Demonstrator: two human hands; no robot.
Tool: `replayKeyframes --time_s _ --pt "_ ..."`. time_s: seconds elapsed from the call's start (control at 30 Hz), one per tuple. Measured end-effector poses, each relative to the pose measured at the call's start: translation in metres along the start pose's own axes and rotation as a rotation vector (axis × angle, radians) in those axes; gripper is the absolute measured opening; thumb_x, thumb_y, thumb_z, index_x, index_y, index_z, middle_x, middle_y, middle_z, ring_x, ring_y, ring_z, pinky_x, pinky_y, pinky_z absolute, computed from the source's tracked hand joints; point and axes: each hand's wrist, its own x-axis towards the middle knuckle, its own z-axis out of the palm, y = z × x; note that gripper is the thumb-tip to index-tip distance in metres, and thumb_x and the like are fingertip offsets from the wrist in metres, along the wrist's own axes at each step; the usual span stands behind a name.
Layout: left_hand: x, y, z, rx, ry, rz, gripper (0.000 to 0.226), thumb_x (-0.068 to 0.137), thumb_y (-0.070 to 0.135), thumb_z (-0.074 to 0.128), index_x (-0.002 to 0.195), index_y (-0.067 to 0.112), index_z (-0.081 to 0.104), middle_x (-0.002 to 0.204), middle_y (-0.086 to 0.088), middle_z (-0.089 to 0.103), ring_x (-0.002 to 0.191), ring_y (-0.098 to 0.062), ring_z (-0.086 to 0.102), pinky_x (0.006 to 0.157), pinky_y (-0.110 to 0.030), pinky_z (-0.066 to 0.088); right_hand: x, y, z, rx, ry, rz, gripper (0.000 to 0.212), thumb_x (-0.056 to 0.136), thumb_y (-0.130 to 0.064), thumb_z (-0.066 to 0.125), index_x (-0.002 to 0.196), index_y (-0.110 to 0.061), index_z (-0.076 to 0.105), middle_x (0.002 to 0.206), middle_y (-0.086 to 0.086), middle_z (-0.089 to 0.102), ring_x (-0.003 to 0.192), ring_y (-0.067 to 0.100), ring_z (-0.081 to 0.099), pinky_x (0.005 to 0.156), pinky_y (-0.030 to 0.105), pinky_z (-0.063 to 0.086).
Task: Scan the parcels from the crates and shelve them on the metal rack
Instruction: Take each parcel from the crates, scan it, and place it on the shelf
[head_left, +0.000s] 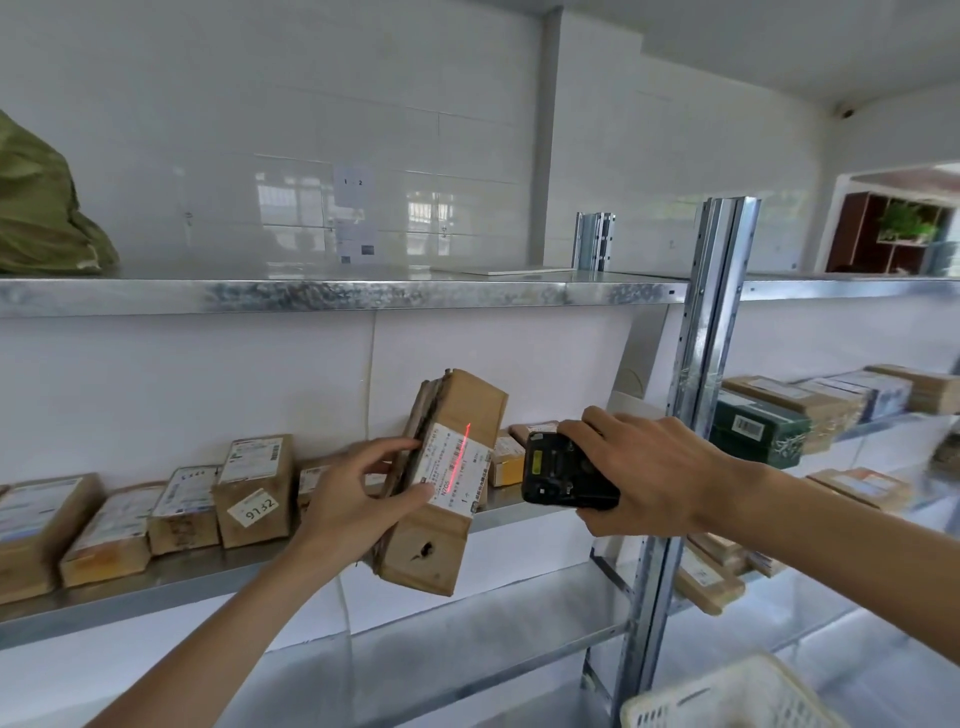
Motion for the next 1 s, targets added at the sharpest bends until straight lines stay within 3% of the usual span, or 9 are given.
replayKeyframes --time_s 0.1,0.23,0.43,0.57,0.7,0.9,1.0 --pt "0.001 0.000 0.002 0.005 -0.006 0.007 0.045 0.077 0.028 0.088 0.116 0.041 0.070 0.115 0.018 0.071 0.110 0.005 0.061 0.095 -0.027 0.052 0.000 0.000 -0.002 -0.001 -0.007 0.016 0.077 0.088 -0.066 0.056 0.148 -0.025 0.030 0.118 -0.005 0.049 0.093 0.012 0.055 0.072 0.026 0.056" --pt "0.002 -0.003 0.005 0.010 -0.027 0.009 0.045 0.077 0.031 0.087 0.116 0.044 0.069 0.114 0.021 0.071 0.111 0.004 0.061 0.097 -0.029 0.051 -0.002 -0.003 0.000 -0.055 -0.084 0.037 0.094 0.083 -0.072 0.067 0.151 -0.023 0.022 0.129 -0.003 0.044 0.102 0.012 0.052 0.084 0.027 0.053" --pt "0.005 -0.006 0.014 -0.037 -0.069 0.000 0.045 0.077 0.030 0.087 0.116 0.045 0.069 0.113 0.023 0.071 0.112 0.001 0.063 0.096 -0.033 0.053 -0.008 -0.001 0.009 0.011 -0.069 0.091 0.077 0.086 -0.050 0.070 0.146 -0.027 0.029 0.124 -0.006 0.048 0.093 0.007 0.045 0.076 0.020 0.046" --pt "0.007 -0.001 0.033 -0.187 -0.110 -0.077 0.036 0.082 0.030 0.083 0.114 0.043 0.070 0.105 0.023 0.073 0.104 -0.001 0.068 0.085 -0.022 0.055 -0.021 0.003 0.018 0.213 -0.113 0.163 0.077 0.080 -0.049 0.075 0.142 -0.034 0.032 0.119 -0.015 0.053 0.094 0.005 0.053 0.076 0.018 0.047" --pt "0.009 -0.003 0.063 -0.280 -0.197 -0.135 0.038 0.079 0.043 0.083 0.114 0.048 0.068 0.109 0.018 0.075 0.108 -0.006 0.068 0.098 -0.040 0.055 -0.037 -0.002 0.029 0.366 -0.137 0.194 0.079 0.080 -0.054 0.077 0.140 -0.041 0.028 0.120 -0.020 0.056 0.097 0.005 0.060 0.080 0.020 0.053" --pt "0.016 0.002 0.113 -0.318 -0.299 -0.154 0.036 0.081 0.045 0.081 0.114 0.049 0.068 0.105 0.019 0.074 0.105 -0.005 0.069 0.099 -0.042 0.056 -0.054 0.006 0.045 0.445 -0.154 0.278 0.078 0.079 -0.058 0.078 0.139 -0.046 0.030 0.115 -0.023 0.058 0.092 0.001 0.059 0.070 0.011 0.043" --pt "0.025 0.005 0.144 -0.341 -0.322 -0.169 0.043 0.074 0.050 0.079 0.116 0.048 0.068 0.107 0.018 0.074 0.109 -0.007 0.068 0.099 -0.044 0.056 -0.059 0.021 0.056 0.456 -0.171 0.298 0.082 0.078 -0.060 0.078 0.142 -0.046 0.028 0.117 -0.023 0.059 0.093 0.001 0.057 0.075 0.013 0.044"
